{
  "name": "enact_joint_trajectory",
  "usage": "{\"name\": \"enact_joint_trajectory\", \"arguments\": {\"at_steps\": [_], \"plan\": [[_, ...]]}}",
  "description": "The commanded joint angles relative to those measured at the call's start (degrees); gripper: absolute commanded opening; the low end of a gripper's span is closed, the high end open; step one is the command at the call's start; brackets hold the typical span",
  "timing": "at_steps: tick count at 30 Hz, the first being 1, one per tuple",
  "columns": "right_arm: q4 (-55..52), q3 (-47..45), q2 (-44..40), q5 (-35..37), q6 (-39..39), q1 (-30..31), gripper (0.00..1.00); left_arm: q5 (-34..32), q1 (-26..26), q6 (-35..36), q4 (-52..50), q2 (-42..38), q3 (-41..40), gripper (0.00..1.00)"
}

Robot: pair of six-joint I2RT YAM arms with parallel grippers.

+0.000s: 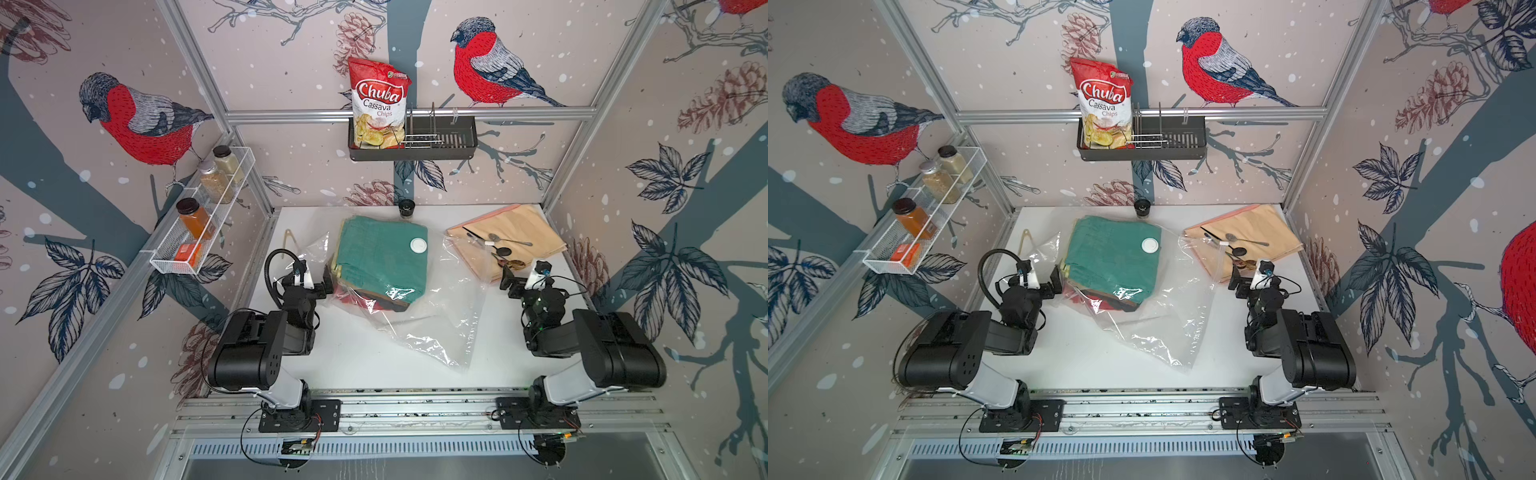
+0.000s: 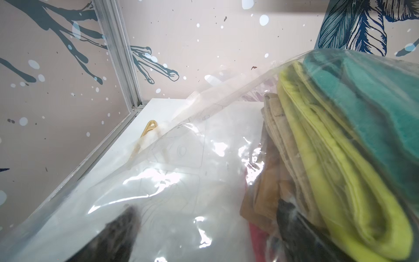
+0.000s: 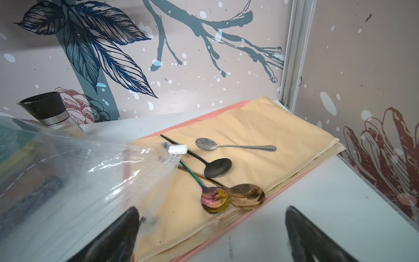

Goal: Take the trousers out of the vacuum bag
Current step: Open the vacuum bag at the center of the board.

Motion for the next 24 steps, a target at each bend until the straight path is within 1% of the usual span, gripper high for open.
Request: {"name": "enact_joint_trajectory", "arguments": {"at_steps": [1, 24], "plan": [[1.6, 0.0, -0.1, -0.3, -0.1, 0.0, 1.00, 0.5, 0.1, 0.4, 2.1, -0.1, 0.1, 0.98], [1.3, 0.2, 0.1, -0.2, -0.1, 0.0, 1.00, 0.7, 0.1, 0.5, 1.6, 0.0, 0.4, 0.98]]}}
